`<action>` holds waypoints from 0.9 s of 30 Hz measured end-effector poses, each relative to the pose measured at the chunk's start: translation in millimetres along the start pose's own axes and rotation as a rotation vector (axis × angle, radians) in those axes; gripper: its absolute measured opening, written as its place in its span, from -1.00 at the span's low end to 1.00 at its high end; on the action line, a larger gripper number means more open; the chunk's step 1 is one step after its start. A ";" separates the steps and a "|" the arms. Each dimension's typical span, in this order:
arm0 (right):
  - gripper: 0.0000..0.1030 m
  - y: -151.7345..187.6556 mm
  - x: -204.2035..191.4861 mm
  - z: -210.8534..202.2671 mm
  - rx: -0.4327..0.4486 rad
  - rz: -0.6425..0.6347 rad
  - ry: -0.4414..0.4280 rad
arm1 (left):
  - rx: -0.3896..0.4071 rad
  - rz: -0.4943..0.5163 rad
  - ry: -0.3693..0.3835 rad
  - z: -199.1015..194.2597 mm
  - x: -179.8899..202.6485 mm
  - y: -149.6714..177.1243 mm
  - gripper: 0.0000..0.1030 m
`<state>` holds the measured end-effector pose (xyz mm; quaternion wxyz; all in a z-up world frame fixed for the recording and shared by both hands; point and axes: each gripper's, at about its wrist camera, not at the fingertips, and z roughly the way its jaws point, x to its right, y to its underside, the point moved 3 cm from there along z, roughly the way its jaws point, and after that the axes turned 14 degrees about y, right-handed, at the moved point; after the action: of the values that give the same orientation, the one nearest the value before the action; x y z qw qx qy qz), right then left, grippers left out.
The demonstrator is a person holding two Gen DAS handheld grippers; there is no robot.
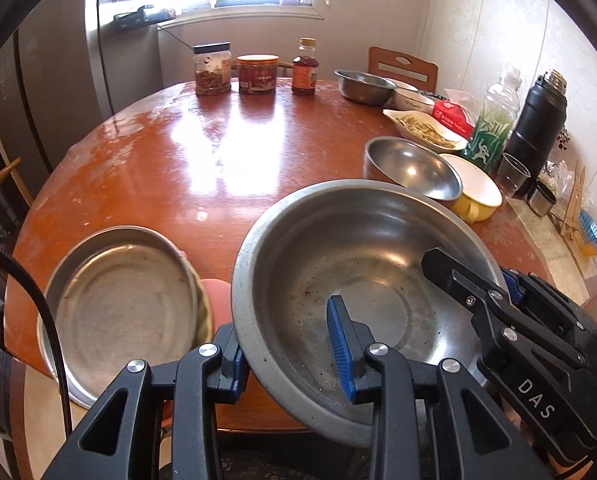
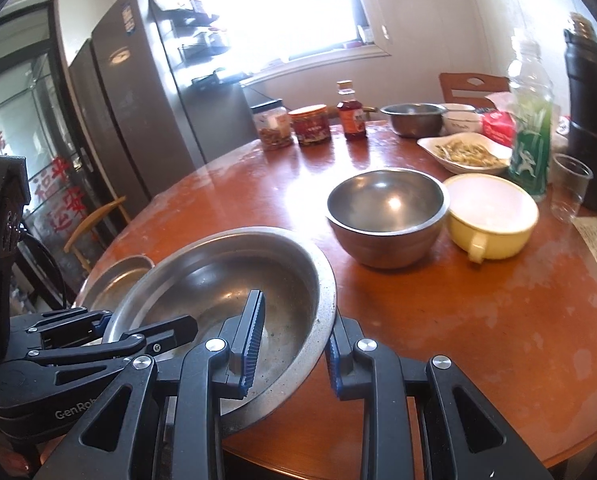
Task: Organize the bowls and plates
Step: 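Carry the steel basin over the stacked pan and lower it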
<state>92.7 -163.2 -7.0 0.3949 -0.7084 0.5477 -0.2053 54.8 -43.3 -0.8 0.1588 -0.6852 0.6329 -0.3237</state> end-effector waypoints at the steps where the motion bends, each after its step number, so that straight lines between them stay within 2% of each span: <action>1: -0.45 -0.8 -3.5 0.1 0.002 -0.004 -0.007 | 0.005 -0.004 -0.002 -2.2 -2.5 -0.3 -0.33; 27: -0.43 -33.9 -115.7 22.3 0.034 -0.152 -0.154 | 0.162 -0.152 -0.094 -68.0 -104.4 -14.0 -0.33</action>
<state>93.1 -44.1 22.5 0.4313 -0.7548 0.4568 -0.1888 22.8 73.1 32.9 0.2182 -0.7305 0.5429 -0.3523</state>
